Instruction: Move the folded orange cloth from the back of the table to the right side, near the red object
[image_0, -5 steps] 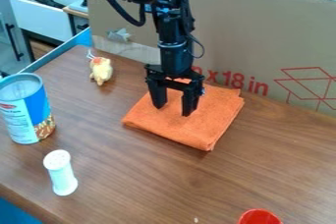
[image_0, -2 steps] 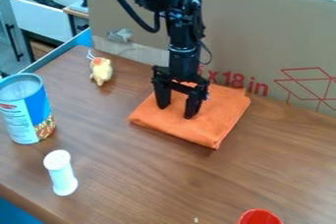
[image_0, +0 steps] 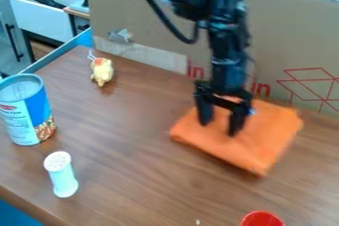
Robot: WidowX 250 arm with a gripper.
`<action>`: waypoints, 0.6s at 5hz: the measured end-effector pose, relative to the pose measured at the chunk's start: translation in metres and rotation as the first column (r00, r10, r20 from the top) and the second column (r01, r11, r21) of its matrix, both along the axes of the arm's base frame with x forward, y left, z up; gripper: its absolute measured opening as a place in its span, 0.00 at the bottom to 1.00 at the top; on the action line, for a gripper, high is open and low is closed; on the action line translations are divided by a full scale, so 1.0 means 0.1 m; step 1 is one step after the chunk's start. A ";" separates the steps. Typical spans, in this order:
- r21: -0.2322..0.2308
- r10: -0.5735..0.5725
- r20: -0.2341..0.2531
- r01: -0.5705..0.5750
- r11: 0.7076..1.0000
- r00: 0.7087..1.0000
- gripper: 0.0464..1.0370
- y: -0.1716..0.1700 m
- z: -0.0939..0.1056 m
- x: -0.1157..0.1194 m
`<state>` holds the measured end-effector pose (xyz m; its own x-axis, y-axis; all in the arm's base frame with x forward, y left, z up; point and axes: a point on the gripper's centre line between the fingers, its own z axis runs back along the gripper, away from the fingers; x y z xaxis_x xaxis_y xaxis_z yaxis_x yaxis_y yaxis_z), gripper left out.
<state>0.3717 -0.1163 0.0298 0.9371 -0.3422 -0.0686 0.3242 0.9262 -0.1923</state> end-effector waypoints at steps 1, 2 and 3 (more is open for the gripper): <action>-0.020 -0.073 -0.051 0.072 0.997 0.996 0.96 -0.48 0.01 -0.24; -0.018 -0.017 -0.048 0.016 1.000 0.999 0.96 -0.61 -0.01 -0.29; -0.016 0.056 -0.024 -0.057 0.998 0.998 0.96 -0.62 -0.01 -0.27</action>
<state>0.3448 -0.1778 0.0285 0.9531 -0.2902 -0.0858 0.2667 0.9394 -0.2153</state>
